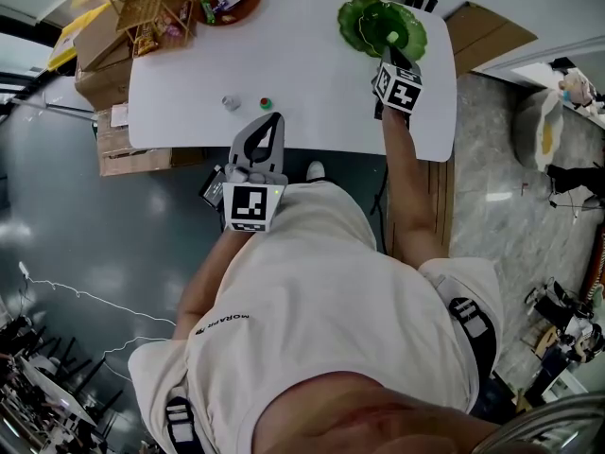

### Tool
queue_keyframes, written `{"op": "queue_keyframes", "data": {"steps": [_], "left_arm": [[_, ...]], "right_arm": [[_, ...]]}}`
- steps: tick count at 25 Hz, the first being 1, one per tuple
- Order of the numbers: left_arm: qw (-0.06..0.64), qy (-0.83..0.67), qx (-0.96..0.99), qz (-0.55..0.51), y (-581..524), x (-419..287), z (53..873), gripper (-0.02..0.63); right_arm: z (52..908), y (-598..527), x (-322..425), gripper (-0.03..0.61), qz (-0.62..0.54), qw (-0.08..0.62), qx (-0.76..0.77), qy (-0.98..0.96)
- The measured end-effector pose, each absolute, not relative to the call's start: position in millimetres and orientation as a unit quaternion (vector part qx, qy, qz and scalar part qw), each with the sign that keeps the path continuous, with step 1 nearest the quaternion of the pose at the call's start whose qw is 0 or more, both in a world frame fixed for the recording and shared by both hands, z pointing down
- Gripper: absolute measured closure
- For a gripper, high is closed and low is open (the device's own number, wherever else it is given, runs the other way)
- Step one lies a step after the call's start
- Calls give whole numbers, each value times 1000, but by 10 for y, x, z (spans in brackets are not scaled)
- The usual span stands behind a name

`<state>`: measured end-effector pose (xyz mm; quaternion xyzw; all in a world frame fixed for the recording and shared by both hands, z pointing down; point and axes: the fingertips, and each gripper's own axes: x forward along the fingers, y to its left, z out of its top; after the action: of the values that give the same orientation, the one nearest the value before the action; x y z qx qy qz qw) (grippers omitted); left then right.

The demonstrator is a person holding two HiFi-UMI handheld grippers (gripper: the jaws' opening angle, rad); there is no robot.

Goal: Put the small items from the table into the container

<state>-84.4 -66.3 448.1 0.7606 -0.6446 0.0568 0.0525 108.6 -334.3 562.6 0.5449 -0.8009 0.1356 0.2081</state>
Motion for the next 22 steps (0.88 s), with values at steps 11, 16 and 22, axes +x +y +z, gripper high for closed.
{"op": "queue_keyframes", "data": {"steps": [11, 16, 22], "left_arm": [[51, -649, 758, 50, -641, -909, 4450, 611], [52, -652, 755, 47, -633, -921, 4431, 611], [55, -659, 749, 42, -623, -967, 4430, 611]], "right_arm": [[5254, -2973, 842, 565, 119, 134, 531, -828], [5062, -2727, 662, 565, 107, 104, 512, -846], [4997, -2513, 413, 565, 99, 94, 487, -863]]}}
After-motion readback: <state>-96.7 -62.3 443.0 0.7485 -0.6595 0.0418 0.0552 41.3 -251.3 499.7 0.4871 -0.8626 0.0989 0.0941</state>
